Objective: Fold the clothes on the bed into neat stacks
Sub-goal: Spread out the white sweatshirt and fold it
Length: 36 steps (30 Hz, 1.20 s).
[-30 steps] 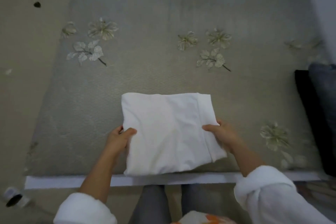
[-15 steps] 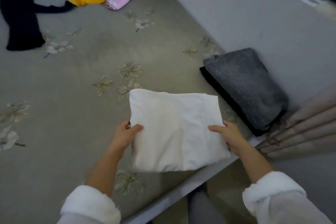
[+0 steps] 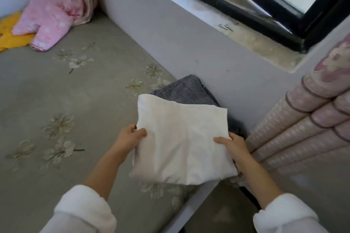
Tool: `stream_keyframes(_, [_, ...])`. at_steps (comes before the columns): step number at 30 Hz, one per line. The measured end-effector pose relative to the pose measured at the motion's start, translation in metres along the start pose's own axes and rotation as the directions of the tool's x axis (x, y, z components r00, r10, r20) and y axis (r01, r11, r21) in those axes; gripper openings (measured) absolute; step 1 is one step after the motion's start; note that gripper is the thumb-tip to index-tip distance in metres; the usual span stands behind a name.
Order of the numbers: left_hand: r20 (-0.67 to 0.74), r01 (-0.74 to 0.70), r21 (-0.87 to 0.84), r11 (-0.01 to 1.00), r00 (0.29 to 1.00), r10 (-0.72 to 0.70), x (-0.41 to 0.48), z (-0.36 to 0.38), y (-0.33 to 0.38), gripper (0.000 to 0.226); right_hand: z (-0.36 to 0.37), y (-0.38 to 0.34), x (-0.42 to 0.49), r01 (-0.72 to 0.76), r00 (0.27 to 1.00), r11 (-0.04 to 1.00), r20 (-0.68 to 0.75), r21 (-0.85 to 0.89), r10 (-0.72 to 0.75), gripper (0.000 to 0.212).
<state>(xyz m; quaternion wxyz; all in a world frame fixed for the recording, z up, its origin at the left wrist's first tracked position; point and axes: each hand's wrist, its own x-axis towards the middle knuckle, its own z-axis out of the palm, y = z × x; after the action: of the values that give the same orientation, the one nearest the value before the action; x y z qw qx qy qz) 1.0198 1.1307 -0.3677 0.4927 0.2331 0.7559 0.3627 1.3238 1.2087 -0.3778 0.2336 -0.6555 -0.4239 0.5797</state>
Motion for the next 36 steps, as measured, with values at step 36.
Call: stream_keyframes(36, [0.269, -0.28, 0.884, 0.374, 0.959, 0.082, 0.175, 0.144, 0.002, 0.069, 0.024, 0.048, 0.109, -0.204, 0.957, 0.917, -0.269, -0.344, 0.112, 0.048])
